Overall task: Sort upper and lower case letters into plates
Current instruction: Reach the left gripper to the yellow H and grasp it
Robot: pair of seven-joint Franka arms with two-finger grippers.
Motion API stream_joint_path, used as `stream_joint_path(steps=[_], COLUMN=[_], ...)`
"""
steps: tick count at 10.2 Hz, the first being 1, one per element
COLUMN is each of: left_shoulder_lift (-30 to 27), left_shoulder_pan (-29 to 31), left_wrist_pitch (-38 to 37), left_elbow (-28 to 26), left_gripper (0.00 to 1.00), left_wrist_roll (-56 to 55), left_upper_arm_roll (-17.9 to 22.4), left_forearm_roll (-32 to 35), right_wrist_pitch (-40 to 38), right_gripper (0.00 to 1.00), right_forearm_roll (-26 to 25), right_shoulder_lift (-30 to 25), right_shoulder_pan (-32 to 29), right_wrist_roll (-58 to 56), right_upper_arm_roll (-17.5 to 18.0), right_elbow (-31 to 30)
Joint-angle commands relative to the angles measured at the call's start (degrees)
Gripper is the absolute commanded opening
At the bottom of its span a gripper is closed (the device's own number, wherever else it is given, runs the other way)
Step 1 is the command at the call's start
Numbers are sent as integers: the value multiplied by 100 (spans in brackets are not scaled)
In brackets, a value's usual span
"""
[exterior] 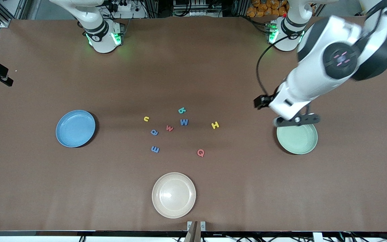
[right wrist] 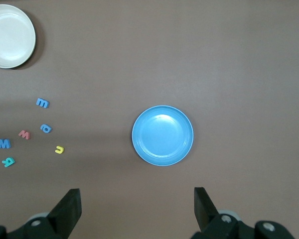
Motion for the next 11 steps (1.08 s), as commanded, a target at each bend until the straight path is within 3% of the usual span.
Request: stream_joint_path(steps=[1,3,6,11], left_shoulder_lift=[888,1548,2243,2834], left_shoulder_pan=[-251,-542,-955,-1368], left_wrist_pitch=[602,1208,1667,2667], left_elbow=[143,117,90,81], left_gripper=[100,100,100,100], left_wrist_roll=[-726,-1762,-2266,-3592], left_upper_arm_roll=[1,45,54,72], left_forearm_roll=[-6,248,976,1207], right_wrist_pitch=[46,108,108,291], right_gripper=[100,100,100,100], right_forearm_roll=[-38,-4,49,23], right_shoulder_lift=[140,158,228,790], right_shoulder_pan=[-49,-49,-49,-102], right_wrist_roll=[-77,-77,-77,-77], right_upper_arm_roll=[48,48,48,48], right_elbow=[68,68,68,68])
